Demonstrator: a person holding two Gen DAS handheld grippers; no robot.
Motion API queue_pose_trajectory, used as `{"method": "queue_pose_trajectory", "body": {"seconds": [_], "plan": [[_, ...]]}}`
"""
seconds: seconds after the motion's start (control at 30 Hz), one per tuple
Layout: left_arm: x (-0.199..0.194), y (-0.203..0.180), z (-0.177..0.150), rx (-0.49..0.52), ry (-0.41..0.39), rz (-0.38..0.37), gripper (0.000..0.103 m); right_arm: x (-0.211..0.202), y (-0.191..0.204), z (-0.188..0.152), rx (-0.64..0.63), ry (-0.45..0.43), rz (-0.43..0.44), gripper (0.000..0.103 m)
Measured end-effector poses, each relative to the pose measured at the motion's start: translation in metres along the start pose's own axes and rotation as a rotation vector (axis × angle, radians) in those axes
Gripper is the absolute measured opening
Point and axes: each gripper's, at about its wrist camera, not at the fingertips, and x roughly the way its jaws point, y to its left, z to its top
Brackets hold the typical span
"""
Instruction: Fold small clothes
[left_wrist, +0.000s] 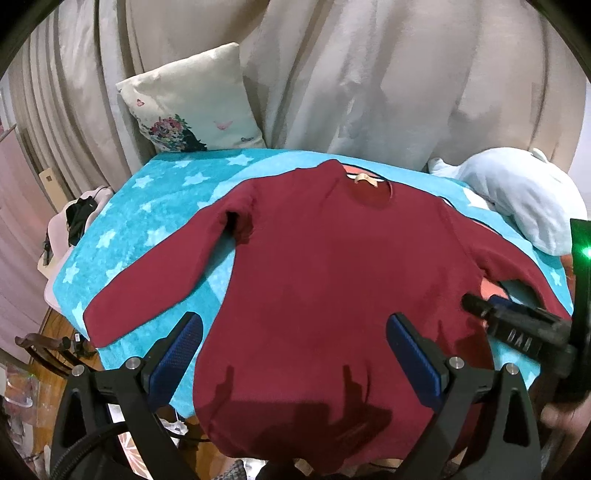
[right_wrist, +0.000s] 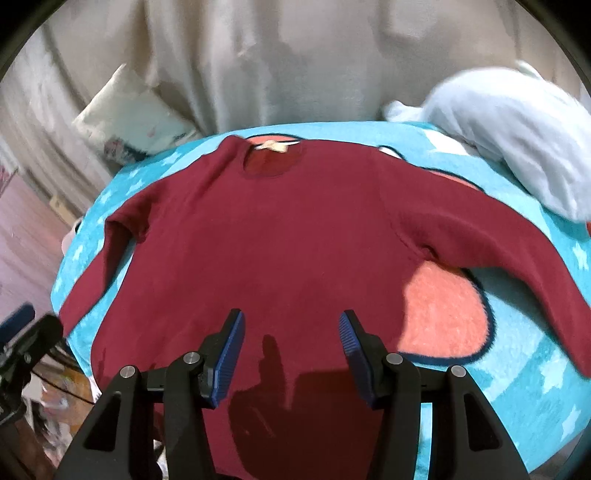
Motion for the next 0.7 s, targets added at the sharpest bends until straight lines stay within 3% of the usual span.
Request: {"method": "queue_pose_trajectory", "body": {"seconds": [0.17,0.3,0.53,0.7], "plan": [[0.002,-0.013,-0.007,0.06,0.035,0.011,0.098,-0.012,-0.068,-0.002,0.211,-0.028,-0.016,0.058],[-0.005,-0.017,-0.006,0.056,0.0,-0.014,0.097,-0.032,-0.132,-0.015,0.396,-0.079,0.0,0.058],[-0.001,-0.024,-0.003,0.035,0.004,-0.028,0.097,-0.047,-0.229,-0.058,0.758,-0.126,0.135,0.058],[0.004,-0.031,-0.004,0.044,0.014,-0.022,0.097,-0.046,-0.275,-0.084,0.961,-0.174,0.184,0.058]]}}
